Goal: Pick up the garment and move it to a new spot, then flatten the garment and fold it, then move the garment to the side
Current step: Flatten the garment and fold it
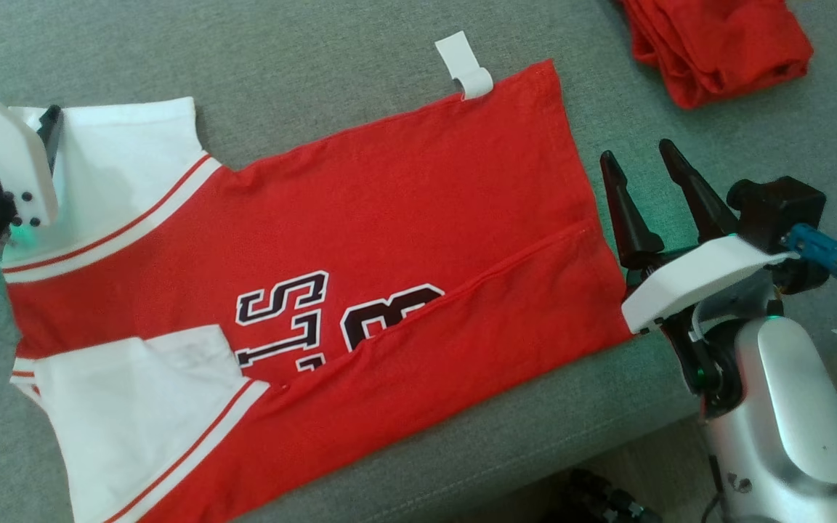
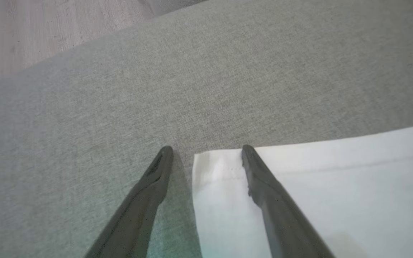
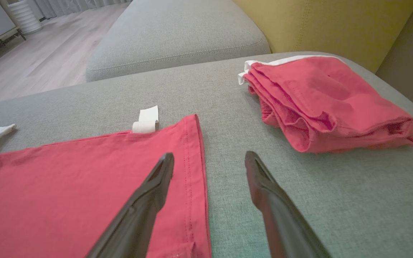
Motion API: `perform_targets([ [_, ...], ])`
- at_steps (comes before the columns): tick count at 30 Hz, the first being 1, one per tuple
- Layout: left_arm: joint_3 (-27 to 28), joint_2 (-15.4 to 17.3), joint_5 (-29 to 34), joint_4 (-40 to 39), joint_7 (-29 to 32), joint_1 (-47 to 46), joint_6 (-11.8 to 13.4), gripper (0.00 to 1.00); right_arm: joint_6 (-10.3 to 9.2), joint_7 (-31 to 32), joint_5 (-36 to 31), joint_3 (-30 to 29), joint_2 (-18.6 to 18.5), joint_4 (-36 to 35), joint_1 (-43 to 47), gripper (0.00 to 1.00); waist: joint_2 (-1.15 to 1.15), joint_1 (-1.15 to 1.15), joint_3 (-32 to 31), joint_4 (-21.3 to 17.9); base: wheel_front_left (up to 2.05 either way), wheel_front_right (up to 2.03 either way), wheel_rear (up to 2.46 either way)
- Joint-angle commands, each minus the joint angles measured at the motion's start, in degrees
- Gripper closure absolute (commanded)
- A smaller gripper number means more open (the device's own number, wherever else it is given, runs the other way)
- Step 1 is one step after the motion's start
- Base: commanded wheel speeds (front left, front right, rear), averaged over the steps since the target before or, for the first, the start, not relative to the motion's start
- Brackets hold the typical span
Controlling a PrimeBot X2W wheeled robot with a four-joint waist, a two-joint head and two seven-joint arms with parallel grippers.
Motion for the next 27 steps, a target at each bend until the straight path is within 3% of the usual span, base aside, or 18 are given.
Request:
perform_targets([
  [1, 1.8, 3.1, -0.6, -0.5, 1.1, -1.4, -0.4, 0.3, 0.37, -0.6, 0.4, 1.2, -0.3, -1.9, -1.0, 0.0, 0.0, 0.0, -0.1, 0.2, 0.0, 0.0, 0.0],
  [2, 1.7, 2.8, -0.9, -0.6, 1.5, -1.3, -0.6, 0.7, 0.37, -0.6, 0.3, 1.1, -0.3, -1.8, -1.1, 0.0, 0.0, 0.0, -0.1, 0.4, 0.0, 0.0, 0.0],
  [3, 1.4, 2.5, -1.1, -0.8, 2.0, -1.3, -0.8, 1.0, 0.37, -0.5, 0.2, 1.0, -0.3, -1.8, -1.2, 0.0, 0.0, 0.0, -0.2, 0.6, 0.0, 0.0, 0.0],
  [7, 0.5, 1.7, -1.6, -1.8, 3.3, -1.6, -1.9, 1.0, 0.37, 0.2, -0.7, 0.8, -0.3, -1.6, -2.6, 0.0, 0.0, 0.0, -0.7, 1.7, 0.0, 0.0, 0.0],
  [14, 0.4, -0.1, -0.6, -3.8, -0.8, -2.9, -1.7, 1.0, 0.37, 2.9, -2.1, 0.8, -0.4, 2.3, -9.0, 0.0, 0.0, 0.0, -1.7, 4.0, 0.0, 0.0, 0.0],
  [27, -1.0, -4.9, 0.2, -8.7, -7.3, -5.7, -4.1, 1.0, 0.37, 10.9, -4.6, 3.4, -6.9, 25.8, -24.1, 0.0, 0.0, 0.0, -2.4, 12.0, 0.0, 0.0, 0.0],
])
